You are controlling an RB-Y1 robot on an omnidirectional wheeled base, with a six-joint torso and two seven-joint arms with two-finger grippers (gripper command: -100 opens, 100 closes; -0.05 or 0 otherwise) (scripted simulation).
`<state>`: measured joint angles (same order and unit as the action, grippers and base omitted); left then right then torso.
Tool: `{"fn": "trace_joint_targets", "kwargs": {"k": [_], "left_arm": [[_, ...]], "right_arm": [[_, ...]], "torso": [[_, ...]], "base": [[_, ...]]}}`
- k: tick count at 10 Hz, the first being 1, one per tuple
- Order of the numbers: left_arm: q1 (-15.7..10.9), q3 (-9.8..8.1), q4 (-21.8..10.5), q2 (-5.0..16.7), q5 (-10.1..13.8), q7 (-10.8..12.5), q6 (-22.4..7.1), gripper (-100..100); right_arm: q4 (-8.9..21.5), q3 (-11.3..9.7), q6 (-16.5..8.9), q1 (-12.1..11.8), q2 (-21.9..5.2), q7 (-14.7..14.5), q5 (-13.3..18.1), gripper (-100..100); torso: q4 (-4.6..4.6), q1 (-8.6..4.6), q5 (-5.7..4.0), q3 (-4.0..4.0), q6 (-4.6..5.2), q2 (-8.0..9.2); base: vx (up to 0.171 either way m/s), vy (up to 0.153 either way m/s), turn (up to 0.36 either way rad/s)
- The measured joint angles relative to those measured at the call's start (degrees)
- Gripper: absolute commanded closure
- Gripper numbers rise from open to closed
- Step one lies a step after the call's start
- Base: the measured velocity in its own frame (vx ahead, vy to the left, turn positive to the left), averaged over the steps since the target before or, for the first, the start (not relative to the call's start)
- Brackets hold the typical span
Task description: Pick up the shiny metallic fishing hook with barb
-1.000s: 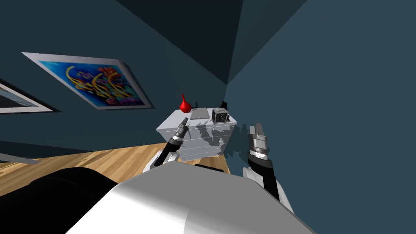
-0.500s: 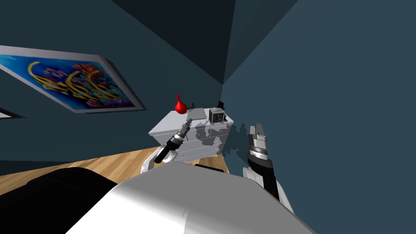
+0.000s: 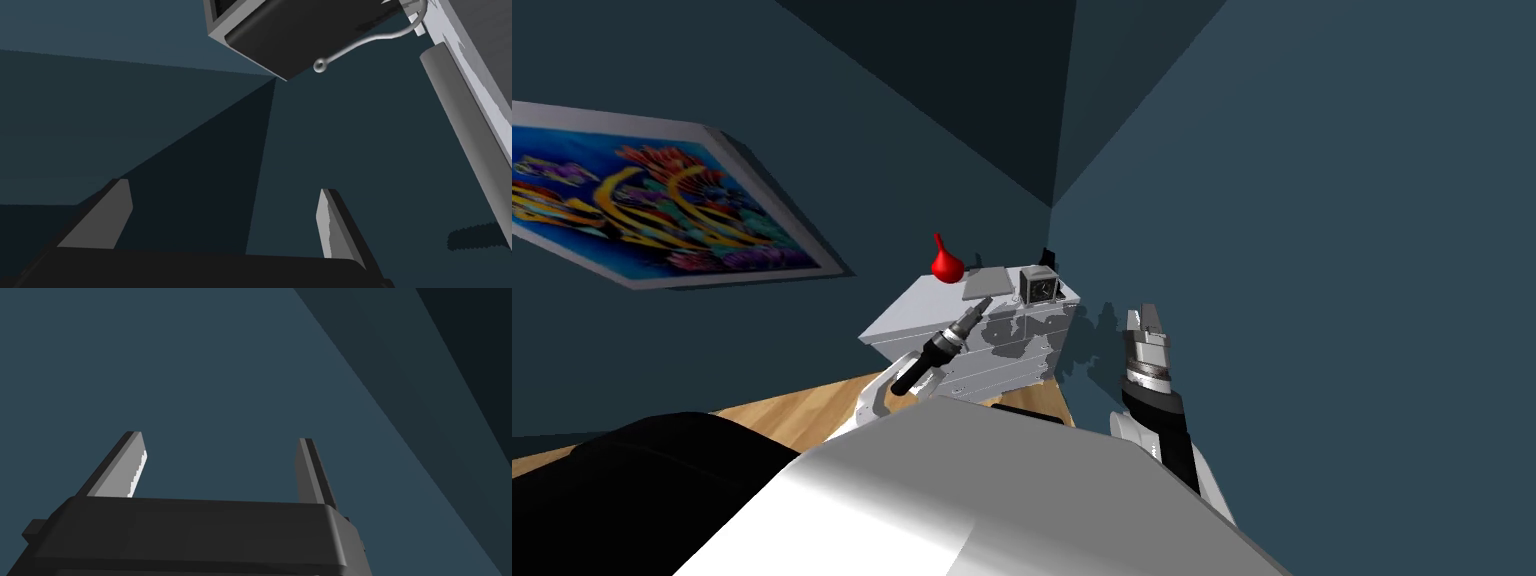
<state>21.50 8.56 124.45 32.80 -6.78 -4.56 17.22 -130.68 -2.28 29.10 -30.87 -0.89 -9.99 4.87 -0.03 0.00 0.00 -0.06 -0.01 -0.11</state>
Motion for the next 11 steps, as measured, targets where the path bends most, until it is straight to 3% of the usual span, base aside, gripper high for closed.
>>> {"fn": "trace_joint_targets", "kwargs": {"k": [11], "left_arm": [[-5.2, 2.47, -3.4, 16.6, -6.5, 0.4, -2.5, -100]], "right_arm": [[0.0, 0.0, 0.0, 0.0, 0.0, 0.0, 0.0, 0]], "torso": [[0.0, 0.0, 0.0, 0.01, -0.01, 0.02]], "base": [[0.018, 0.004, -0.1]]}}
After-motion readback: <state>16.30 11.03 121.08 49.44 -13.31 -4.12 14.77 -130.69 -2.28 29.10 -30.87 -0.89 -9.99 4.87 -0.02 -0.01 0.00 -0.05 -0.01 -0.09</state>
